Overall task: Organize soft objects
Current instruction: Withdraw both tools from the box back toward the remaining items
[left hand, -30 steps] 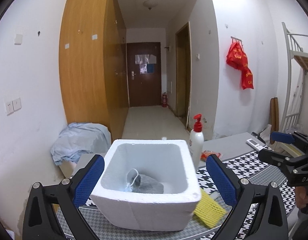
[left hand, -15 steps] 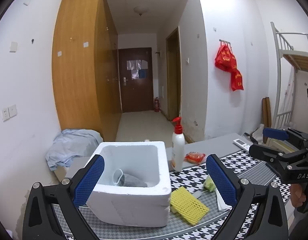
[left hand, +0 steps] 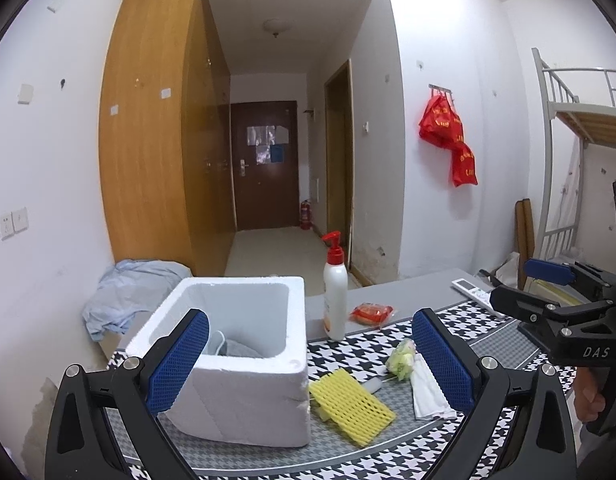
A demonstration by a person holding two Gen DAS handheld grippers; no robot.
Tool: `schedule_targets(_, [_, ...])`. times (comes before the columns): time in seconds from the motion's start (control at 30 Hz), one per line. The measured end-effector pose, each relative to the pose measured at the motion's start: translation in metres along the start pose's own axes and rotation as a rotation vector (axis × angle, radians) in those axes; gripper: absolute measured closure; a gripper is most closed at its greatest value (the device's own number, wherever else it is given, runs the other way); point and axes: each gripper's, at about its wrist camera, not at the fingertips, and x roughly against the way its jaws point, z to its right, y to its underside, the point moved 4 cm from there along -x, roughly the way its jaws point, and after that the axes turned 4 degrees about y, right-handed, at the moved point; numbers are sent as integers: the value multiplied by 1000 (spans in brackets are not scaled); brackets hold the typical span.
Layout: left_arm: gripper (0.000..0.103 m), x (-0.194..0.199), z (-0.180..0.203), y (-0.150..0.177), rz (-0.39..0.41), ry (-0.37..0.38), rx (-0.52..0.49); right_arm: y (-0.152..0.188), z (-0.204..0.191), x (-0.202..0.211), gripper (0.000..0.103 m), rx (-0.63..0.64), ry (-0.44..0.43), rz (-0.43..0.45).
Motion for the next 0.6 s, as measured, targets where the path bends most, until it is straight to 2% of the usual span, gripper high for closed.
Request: schedule_targets(0.6, [1, -7, 22, 34, -16, 91, 16, 34, 9, -5, 9, 3, 64, -42])
